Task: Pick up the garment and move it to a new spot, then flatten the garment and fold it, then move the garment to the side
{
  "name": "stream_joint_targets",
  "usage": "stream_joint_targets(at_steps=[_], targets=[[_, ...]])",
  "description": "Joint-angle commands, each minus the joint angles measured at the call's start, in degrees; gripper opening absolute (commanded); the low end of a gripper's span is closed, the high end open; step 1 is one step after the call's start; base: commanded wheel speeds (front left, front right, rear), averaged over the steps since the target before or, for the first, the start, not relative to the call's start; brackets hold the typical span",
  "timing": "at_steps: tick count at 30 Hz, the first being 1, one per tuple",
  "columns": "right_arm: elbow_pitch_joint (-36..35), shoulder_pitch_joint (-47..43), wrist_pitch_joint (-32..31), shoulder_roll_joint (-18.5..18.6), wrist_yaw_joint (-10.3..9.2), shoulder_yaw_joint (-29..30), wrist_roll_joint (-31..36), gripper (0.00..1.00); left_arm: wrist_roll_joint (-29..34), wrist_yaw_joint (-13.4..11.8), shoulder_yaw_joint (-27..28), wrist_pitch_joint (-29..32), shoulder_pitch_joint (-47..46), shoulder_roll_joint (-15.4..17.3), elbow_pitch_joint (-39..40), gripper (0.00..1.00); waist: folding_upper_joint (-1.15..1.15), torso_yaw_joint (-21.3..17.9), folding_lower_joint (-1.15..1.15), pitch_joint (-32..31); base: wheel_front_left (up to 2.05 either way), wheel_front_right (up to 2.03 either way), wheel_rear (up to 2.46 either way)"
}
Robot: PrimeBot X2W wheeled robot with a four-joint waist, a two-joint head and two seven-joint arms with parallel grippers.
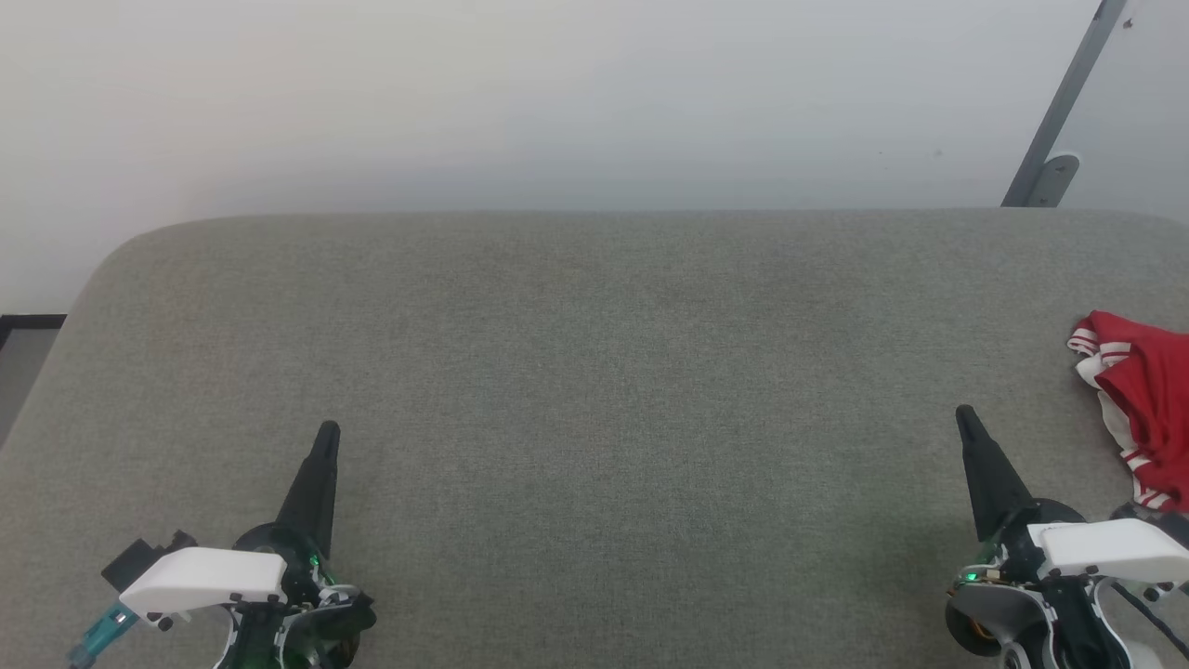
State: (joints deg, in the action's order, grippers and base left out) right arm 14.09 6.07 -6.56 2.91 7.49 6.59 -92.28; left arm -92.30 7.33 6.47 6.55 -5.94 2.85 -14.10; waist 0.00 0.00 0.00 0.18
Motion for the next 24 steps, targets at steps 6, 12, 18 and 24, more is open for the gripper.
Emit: stream_joint_targets(at_steps=[6,12,18,24], targets=[[-0.2,0.3,-0.1,-0.2,0.0,0.0,-0.2,0.0,-0.2,0.3,0.2,0.2,-0.7,-0.1,0.0,0.0,0.0,0.0,0.0,0.0,0.0,0.0,0.0],[-0.2,0.3,-0.1,-0.2,0.0,0.0,-0.2,0.0,-0.2,0.3,0.2,0.2,-0.7,-0.1,0.0,0.0,0.0,0.0,0.0,0.0,0.0,0.0,0.0],[-0.2,0.3,-0.1,-0.2,0.0,0.0,-0.3,0.0,-0.2,0.3,0.2,0.2,-0.7,-0.1,0.0,0.0,0.0,0.0,0.0,0.0,0.0,0.0,0.0],[-0.2,0.3,-0.1,-0.2,0.0,0.0,-0.3,0.0,-0.2,0.3,0.2,0.2,-0.7,-0.1,0.0,0.0,0.0,0.0,0.0,0.0,0.0,0.0,0.0]])
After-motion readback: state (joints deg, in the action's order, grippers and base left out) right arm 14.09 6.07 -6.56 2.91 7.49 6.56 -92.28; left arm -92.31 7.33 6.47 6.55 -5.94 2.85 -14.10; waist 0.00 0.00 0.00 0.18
